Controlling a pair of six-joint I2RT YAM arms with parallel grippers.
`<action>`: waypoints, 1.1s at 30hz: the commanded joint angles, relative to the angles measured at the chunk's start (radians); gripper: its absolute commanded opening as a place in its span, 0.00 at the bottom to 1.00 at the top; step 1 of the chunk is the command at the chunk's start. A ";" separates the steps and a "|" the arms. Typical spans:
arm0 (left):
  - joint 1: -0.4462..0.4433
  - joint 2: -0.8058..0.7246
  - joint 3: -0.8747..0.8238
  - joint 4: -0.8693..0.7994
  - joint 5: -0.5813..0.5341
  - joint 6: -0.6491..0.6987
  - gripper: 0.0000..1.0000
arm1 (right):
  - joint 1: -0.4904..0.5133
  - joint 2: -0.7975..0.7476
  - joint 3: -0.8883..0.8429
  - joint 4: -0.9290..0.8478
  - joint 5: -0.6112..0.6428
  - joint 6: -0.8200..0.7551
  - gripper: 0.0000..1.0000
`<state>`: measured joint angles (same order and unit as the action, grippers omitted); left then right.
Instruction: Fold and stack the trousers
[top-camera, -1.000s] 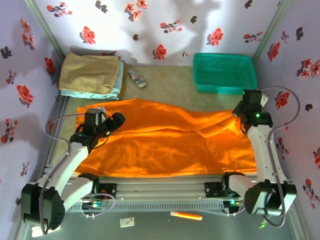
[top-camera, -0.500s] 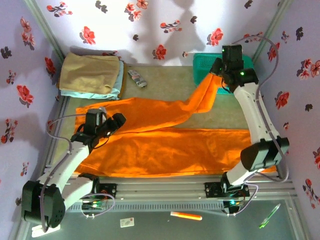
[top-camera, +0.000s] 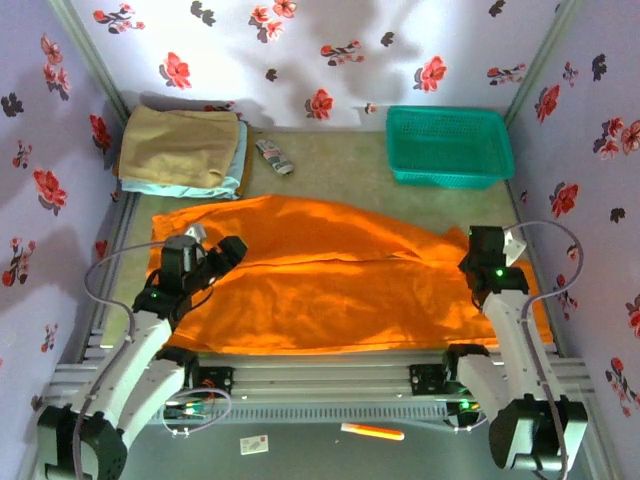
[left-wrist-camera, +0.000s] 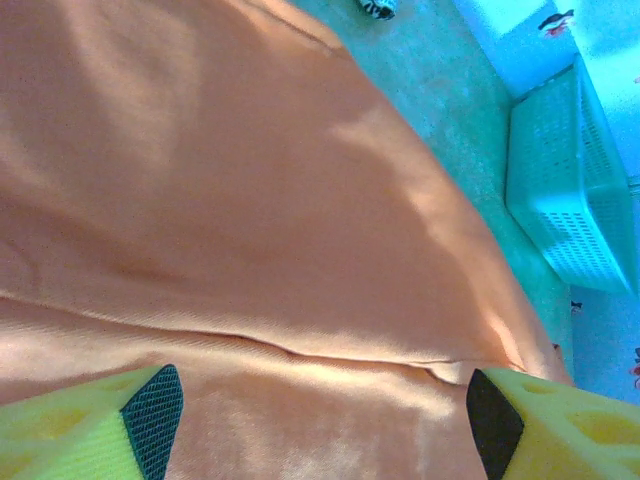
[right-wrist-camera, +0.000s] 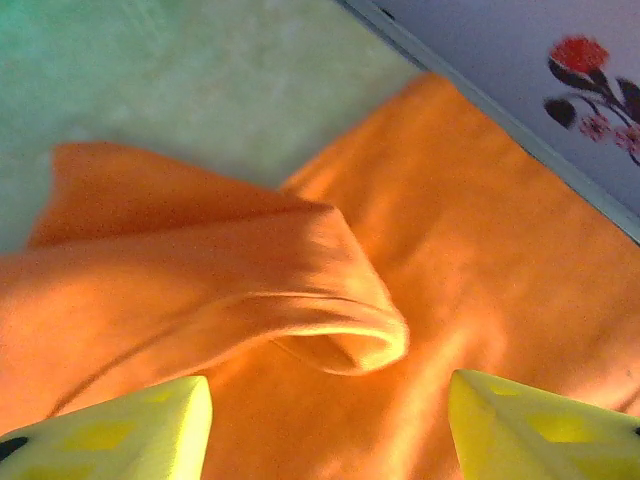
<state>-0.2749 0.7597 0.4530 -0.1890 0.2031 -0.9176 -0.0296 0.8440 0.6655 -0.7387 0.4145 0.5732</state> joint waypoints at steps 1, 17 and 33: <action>-0.003 -0.022 -0.022 0.001 -0.005 -0.023 0.78 | -0.007 -0.092 0.044 -0.020 0.054 0.052 0.62; -0.461 0.766 0.466 0.106 -0.179 0.037 0.79 | -0.011 0.102 0.070 0.134 -0.313 0.275 0.77; -0.521 1.141 0.696 0.085 -0.205 -0.004 0.66 | -0.175 0.294 -0.029 0.260 -0.524 0.353 0.81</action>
<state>-0.8074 1.8843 1.1439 -0.0883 0.0334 -0.9131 -0.1867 1.1179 0.6590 -0.5385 -0.0731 0.9016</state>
